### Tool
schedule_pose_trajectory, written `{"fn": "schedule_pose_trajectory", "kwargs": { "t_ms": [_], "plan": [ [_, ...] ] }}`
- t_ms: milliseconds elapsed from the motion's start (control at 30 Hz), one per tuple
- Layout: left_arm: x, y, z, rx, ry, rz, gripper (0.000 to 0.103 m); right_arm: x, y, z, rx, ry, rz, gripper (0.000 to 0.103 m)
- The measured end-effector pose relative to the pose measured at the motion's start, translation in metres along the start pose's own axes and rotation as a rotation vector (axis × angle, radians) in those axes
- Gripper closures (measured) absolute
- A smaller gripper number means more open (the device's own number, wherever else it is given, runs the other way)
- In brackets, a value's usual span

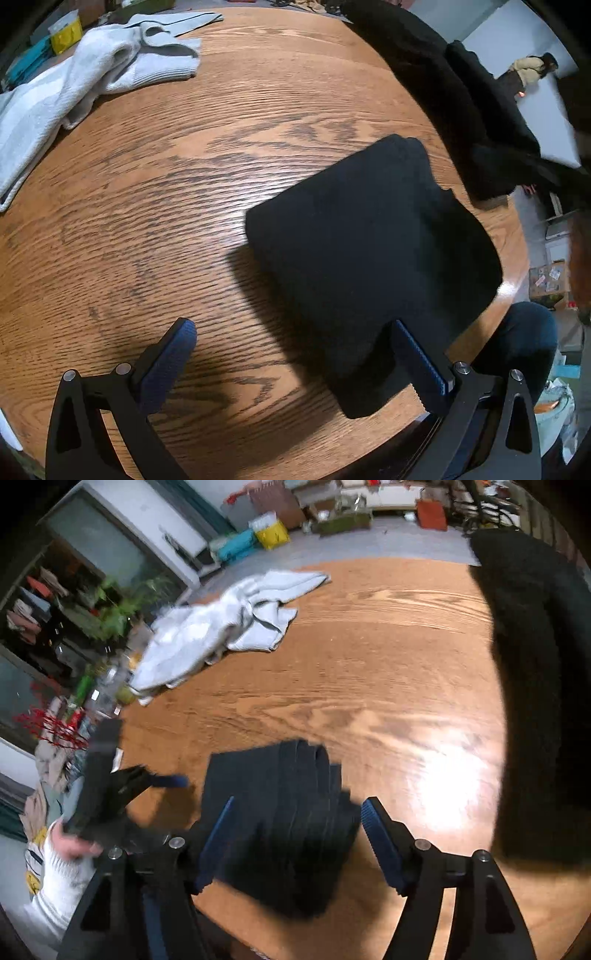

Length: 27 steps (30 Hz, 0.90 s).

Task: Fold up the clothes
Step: 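Grasp the black shirt bundle edge again with the right tool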

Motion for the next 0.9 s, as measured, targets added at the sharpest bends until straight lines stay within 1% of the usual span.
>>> {"fn": "schedule_pose_trajectory", "kwargs": {
  "t_ms": [67,133,167,200,233,333,400,467,500,533,567,633,667,767,800,833,867,900],
  "plan": [
    [-0.005,-0.006,0.004,-0.026,0.023,0.009,0.0,-0.027,0.0,-0.008,-0.002,0.067,0.002,0.032],
    [-0.009,-0.009,0.007,-0.04,0.044,0.017,0.0,-0.05,0.003,-0.01,0.001,0.132,-0.002,0.065],
    [-0.011,-0.01,0.008,-0.042,0.054,0.022,0.0,-0.058,0.006,-0.007,0.007,0.163,-0.007,0.089],
    [-0.011,-0.01,0.008,-0.042,0.058,0.029,0.0,-0.06,0.011,-0.003,0.019,0.177,0.003,0.099],
    [-0.011,-0.01,0.008,-0.044,0.062,0.033,0.0,-0.055,0.016,0.001,0.028,0.173,0.011,0.099],
    [-0.011,-0.015,0.011,-0.062,0.072,0.042,0.0,-0.021,0.022,0.018,-0.006,0.139,-0.052,0.1],
    [-0.012,-0.022,0.015,-0.089,0.081,0.043,0.0,-0.009,0.018,0.036,-0.041,0.131,-0.072,0.1],
    [-0.013,-0.029,0.017,-0.112,0.087,0.04,0.0,-0.017,0.01,0.046,-0.063,0.145,-0.038,0.1],
    [-0.013,-0.031,0.018,-0.118,0.088,0.037,0.0,-0.028,0.001,0.049,-0.078,0.156,-0.012,0.099],
    [-0.012,-0.033,0.018,-0.122,0.088,0.035,0.0,-0.039,-0.007,0.05,-0.101,0.162,-0.005,0.099],
    [-0.009,-0.034,0.017,-0.118,0.079,0.039,0.0,-0.05,-0.016,0.05,-0.125,0.165,-0.009,0.102],
    [0.001,-0.031,0.013,-0.09,0.04,0.052,0.0,-0.057,-0.023,0.049,-0.165,0.165,-0.028,0.102],
    [0.007,-0.028,0.01,-0.071,0.015,0.059,0.0,-0.051,-0.021,0.05,-0.164,0.163,-0.032,0.1],
    [0.027,-0.01,-0.004,0.038,-0.105,0.069,0.0,-0.027,-0.01,0.053,-0.135,0.156,-0.041,0.099],
    [0.031,-0.004,-0.01,0.076,-0.141,0.052,0.0,-0.021,-0.01,0.053,-0.129,0.154,-0.039,0.094],
    [0.031,0.003,-0.017,0.111,-0.164,0.018,0.0,-0.016,-0.013,0.05,-0.124,0.131,-0.018,0.085],
    [0.029,0.007,-0.021,0.137,-0.163,0.001,0.0,-0.01,-0.018,0.046,-0.119,0.096,0.012,0.054],
    [0.026,0.01,-0.023,0.159,-0.149,0.006,0.0,-0.005,-0.022,0.042,-0.114,0.06,0.041,0.04]
  ]
}}
Point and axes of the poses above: each gripper's, at about its wrist camera, not at the fingertips, and x roughly against the way its jaws point, y to its left, z to its underside, the point moved 2 cm from there along -x, roughly the way its jaws point, and after that the axes turned 3 degrees about -z, right-handed, at the moved point
